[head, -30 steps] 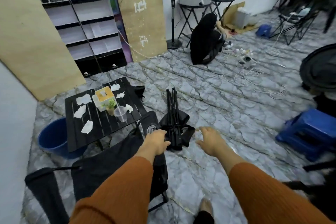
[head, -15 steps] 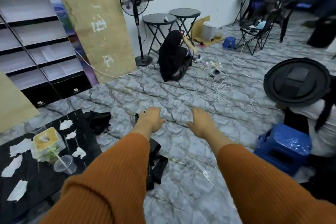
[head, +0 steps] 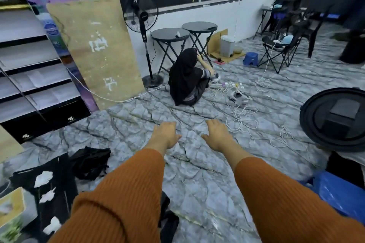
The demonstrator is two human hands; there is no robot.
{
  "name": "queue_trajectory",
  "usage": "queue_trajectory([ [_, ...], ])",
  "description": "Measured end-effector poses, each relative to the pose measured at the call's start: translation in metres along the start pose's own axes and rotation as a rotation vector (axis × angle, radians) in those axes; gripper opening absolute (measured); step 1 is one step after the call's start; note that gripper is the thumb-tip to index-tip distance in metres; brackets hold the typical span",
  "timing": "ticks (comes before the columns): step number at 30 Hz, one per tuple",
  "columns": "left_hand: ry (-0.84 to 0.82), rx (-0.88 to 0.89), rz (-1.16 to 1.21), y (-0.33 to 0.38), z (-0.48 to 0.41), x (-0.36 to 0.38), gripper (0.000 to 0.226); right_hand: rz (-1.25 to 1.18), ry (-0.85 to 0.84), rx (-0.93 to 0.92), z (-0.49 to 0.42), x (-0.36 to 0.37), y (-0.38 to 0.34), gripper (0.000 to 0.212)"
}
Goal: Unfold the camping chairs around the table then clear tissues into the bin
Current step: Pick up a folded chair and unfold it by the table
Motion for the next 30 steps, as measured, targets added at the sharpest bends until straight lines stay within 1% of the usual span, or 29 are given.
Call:
queue_trajectory([
  [5, 0.016, -0.014, 0.000, -0.008, -0.088, -0.027, 0.068, 0.012, 0.032, -0.018, -0.091, -0.022, -0.001, 0.062],
  [8, 0.035, -0.035, 0.041, -0.017, -0.137, -0.038, 0.066, 0.035, 0.052, -0.070, -0.145, -0.024, -0.001, 0.059],
  [10, 0.038, -0.061, 0.045, -0.025, -0.169, -0.046, 0.064, 0.051, 0.031, -0.096, -0.185, -0.024, -0.001, 0.057],
  [12, 0.052, -0.094, 0.061, -0.033, -0.203, -0.053, 0.065, 0.077, 0.009, -0.132, -0.228, -0.025, -0.001, 0.057],
  [16, 0.071, -0.196, 0.064, -0.049, -0.272, -0.070, 0.069, 0.098, -0.021, -0.230, -0.324, -0.033, -0.004, 0.066],
  [19, 0.085, -0.281, 0.112, -0.062, -0.322, -0.084, 0.069, 0.144, -0.065, -0.319, -0.396, -0.044, -0.012, 0.068],
  [22, 0.129, -0.388, 0.161, -0.080, -0.360, -0.102, 0.067, 0.202, -0.112, -0.418, -0.463, -0.054, -0.031, 0.069],
  [25, 0.173, -0.499, 0.174, -0.101, -0.381, -0.120, 0.068, 0.224, -0.124, -0.529, -0.518, -0.061, -0.063, 0.069],
  [30, 0.242, -0.676, 0.208, -0.152, -0.395, -0.144, 0.069, 0.251, -0.139, -0.750, -0.574, -0.062, -0.139, 0.070],
])
Point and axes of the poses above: each hand's wrist, its own z-axis away from the middle knuckle, its own x-axis out of the palm, y = z × x, the point moved 1 cm from there along -z, towards the middle knuckle, and after that the axes turned 8 degrees about z, right-handed, at the moved point
